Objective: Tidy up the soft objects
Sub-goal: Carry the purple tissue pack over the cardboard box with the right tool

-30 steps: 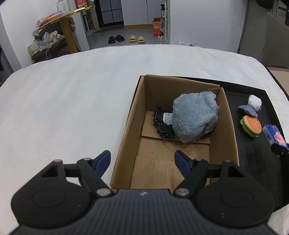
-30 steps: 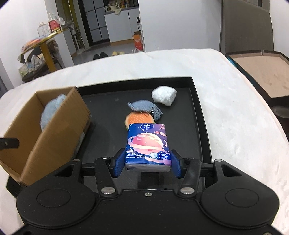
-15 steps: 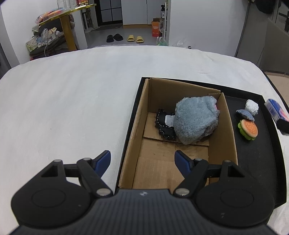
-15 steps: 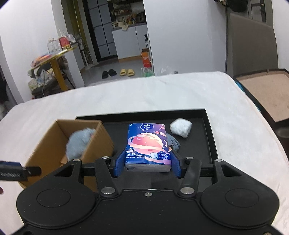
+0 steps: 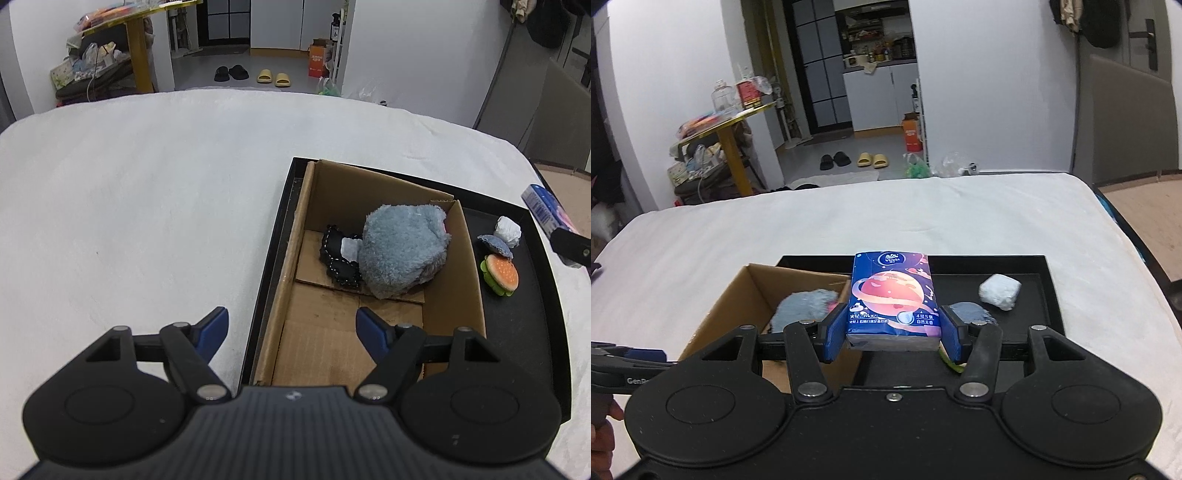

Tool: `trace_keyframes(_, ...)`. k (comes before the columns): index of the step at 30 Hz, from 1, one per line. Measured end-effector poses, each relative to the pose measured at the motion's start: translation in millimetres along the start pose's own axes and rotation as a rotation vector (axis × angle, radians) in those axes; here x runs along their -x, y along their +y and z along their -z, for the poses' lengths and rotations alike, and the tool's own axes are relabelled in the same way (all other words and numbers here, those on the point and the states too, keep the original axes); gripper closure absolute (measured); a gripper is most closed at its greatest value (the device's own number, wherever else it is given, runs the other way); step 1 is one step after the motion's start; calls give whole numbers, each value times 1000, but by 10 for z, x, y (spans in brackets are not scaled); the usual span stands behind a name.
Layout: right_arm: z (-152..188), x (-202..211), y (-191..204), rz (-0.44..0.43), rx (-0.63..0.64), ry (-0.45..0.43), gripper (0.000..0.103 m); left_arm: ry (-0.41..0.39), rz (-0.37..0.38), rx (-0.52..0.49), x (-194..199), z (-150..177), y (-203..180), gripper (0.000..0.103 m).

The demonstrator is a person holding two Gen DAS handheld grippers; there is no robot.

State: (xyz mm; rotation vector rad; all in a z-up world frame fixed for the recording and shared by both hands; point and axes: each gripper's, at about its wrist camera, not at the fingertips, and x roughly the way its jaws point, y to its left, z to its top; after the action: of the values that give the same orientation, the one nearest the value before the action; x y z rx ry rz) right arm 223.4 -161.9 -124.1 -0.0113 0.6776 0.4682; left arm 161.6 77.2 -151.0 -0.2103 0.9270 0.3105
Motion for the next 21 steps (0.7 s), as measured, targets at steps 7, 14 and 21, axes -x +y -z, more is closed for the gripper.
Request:
trace_keyframes(7,4,-75,256,-38,44,23,52,11,38,45,-56,27,132,35)
trace_keyframes(14,39,-217,541,-102,74,67,52,36,85,79,-117,58,235,53)
trace_keyframes(21,31,-277,755,-155,103,82,52,73,131,105,-211,103,323,78)
